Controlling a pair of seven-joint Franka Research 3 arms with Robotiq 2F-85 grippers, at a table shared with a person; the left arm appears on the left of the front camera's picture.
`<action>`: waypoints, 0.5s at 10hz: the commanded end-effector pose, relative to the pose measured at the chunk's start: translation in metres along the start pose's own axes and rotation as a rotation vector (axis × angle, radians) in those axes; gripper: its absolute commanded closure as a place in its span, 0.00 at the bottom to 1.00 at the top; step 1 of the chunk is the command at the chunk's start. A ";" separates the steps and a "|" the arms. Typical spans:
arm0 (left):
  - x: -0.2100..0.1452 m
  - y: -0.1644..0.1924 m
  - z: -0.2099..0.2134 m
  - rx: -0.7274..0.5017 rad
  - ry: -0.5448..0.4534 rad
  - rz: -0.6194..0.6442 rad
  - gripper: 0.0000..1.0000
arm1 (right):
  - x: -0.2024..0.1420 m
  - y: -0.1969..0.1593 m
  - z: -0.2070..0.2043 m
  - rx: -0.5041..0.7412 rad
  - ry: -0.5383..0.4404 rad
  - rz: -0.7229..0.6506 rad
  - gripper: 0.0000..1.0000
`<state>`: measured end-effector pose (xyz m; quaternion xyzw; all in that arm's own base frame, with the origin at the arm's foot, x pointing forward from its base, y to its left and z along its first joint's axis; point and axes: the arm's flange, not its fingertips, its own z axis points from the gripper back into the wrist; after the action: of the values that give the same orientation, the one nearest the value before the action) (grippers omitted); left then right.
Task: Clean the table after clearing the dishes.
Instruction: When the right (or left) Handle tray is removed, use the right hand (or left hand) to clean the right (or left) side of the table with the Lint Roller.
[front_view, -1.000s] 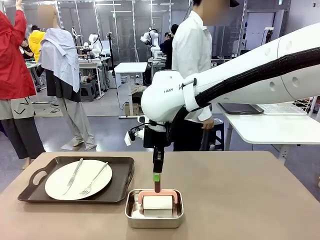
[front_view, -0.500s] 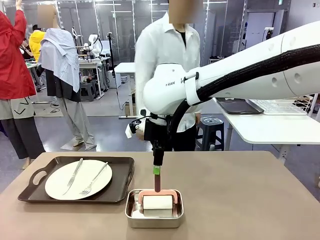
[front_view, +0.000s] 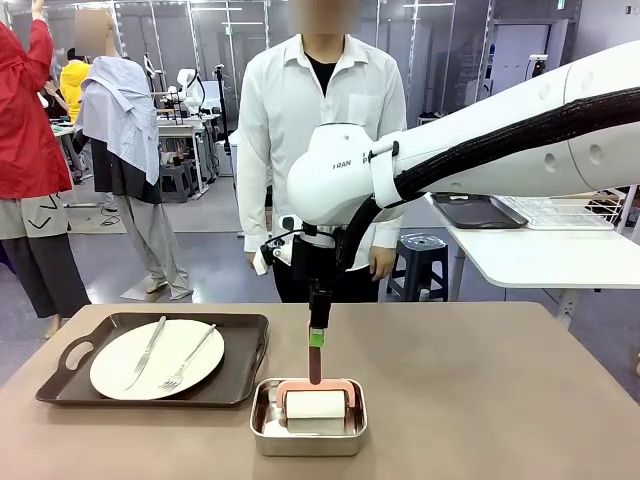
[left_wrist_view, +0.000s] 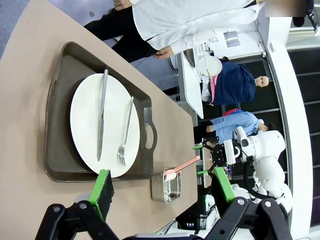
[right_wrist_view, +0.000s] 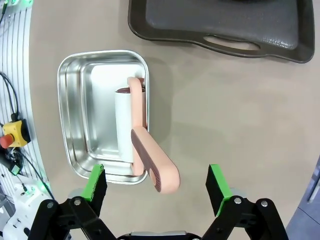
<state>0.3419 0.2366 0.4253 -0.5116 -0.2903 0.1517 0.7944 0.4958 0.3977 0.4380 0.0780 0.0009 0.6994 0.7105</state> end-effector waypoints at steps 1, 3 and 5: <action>0.001 -0.001 0.003 -0.016 -0.004 -0.005 0.00 | 0.002 0.002 -0.001 -0.005 -0.017 -0.002 0.00; 0.001 -0.001 0.003 -0.016 -0.004 -0.005 0.00 | 0.002 0.002 -0.001 -0.005 -0.017 -0.002 0.00; 0.001 -0.001 0.003 -0.016 -0.004 -0.005 0.00 | 0.002 0.002 -0.001 -0.005 -0.017 -0.002 0.00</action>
<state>0.3419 0.2366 0.4253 -0.5116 -0.2903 0.1517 0.7944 0.4962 0.3979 0.4383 0.0778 -0.0010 0.6993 0.7106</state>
